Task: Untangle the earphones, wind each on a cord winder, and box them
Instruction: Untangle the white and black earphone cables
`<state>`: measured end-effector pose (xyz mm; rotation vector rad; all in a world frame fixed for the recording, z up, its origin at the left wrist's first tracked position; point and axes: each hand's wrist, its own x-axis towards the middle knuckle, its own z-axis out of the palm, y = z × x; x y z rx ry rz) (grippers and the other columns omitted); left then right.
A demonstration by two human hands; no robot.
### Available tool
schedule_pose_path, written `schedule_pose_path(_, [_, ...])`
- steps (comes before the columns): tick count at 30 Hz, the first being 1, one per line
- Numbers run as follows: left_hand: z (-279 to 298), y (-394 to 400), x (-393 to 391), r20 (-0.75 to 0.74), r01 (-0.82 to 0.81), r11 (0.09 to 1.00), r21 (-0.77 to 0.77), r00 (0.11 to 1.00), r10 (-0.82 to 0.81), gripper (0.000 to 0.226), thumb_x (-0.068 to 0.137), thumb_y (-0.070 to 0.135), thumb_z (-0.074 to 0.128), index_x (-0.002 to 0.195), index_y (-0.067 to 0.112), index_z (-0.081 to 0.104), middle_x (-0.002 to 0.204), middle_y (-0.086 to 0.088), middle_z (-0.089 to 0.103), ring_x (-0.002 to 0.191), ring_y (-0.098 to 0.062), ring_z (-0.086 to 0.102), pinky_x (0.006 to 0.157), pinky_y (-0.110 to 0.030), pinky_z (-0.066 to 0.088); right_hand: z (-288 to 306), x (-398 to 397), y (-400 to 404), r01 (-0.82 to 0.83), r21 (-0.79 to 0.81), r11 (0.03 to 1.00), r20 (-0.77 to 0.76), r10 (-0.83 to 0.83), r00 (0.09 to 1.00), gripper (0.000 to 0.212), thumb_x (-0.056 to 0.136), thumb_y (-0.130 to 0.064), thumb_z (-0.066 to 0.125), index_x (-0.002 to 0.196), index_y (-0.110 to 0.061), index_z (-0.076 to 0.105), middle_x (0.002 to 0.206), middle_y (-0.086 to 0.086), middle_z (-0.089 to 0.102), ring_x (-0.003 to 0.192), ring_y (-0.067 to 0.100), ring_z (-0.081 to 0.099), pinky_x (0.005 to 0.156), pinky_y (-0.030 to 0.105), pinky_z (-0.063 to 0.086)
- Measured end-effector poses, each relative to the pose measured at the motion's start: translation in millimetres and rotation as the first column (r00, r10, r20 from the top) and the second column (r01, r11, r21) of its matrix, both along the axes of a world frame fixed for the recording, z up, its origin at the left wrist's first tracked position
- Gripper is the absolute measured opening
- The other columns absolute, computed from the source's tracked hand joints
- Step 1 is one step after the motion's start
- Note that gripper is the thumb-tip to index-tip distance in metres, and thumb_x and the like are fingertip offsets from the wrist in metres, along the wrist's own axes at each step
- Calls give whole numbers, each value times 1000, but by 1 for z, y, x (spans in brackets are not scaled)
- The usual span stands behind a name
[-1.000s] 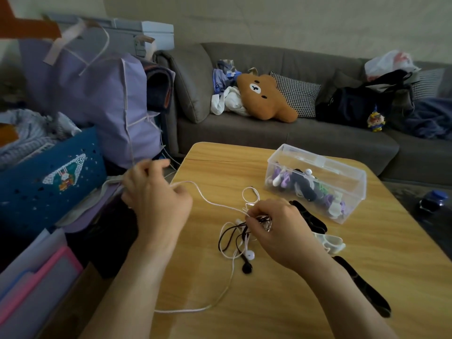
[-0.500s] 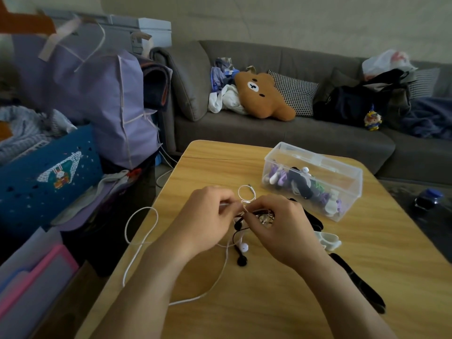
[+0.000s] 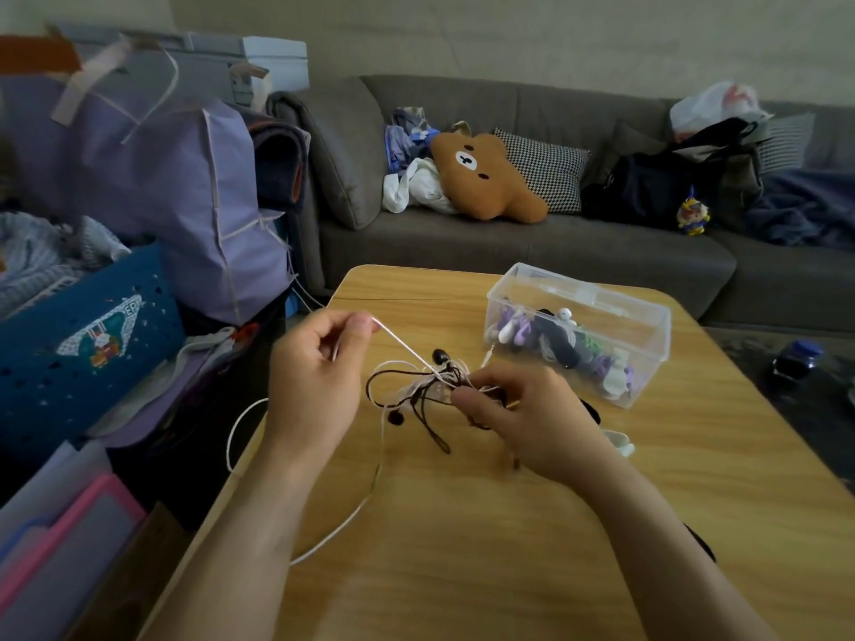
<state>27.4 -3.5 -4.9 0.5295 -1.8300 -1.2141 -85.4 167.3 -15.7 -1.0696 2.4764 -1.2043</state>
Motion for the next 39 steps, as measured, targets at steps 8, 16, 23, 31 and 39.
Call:
schedule_pose_path(8, [-7, -10, -10, -22, -148, 951, 272, 987, 160, 25, 103, 27, 50, 84, 19, 63, 64, 1, 71, 64, -12, 70, 78, -39, 58, 10, -12, 14, 40, -192, 981, 183, -4, 983, 30, 86, -34, 72, 112, -20, 63, 76, 5, 75, 74, 18, 74, 84, 47, 59])
schedule_pose_path(16, [-10, -36, -8, -99, -277, 804, 525, 919, 382, 23, 104, 18, 41, 85, 10, 51, 58, -1, 61, 49, -11, 65, 56, -27, 55, 4, -30, 27, 251, -156, 955, 142, -230, 963, 5, 95, -28, 64, 92, -24, 67, 75, -2, 73, 69, 15, 71, 59, 23, 54])
schedule_pose_path(23, [-9, -64, 10, 127, -279, 775, 567, 959, 252, 13, 92, 8, 51, 85, 5, 61, 70, -7, 62, 59, -21, 65, 58, -31, 52, 6, -46, 47, 421, -282, 862, 202, -375, 905, 11, 92, -28, 68, 95, -17, 69, 73, 0, 73, 61, 6, 70, 62, 24, 55])
schedule_pose_path(31, [-20, -19, -6, 551, -107, 993, -52, 826, 118, 26, 92, 1, 53, 105, 21, 62, 99, 4, 67, 94, -19, 63, 80, -33, 50, 0, -33, 28, 243, -292, 925, 198, -190, 962, 10, 100, -18, 57, 100, -21, 67, 79, 5, 72, 76, 20, 71, 73, 38, 61])
schedule_pose_path(39, [-40, 19, -27, 742, 331, 878, -345, 669, 40, 58, 89, 45, 67, 139, 23, 49, 132, 7, 52, 128, -17, 40, 107, -34, 38, -1, -35, 28, 280, -98, 955, 22, -279, 960, 33, 98, -49, 49, 119, -26, 58, 106, -1, 65, 88, 15, 67, 79, 41, 59])
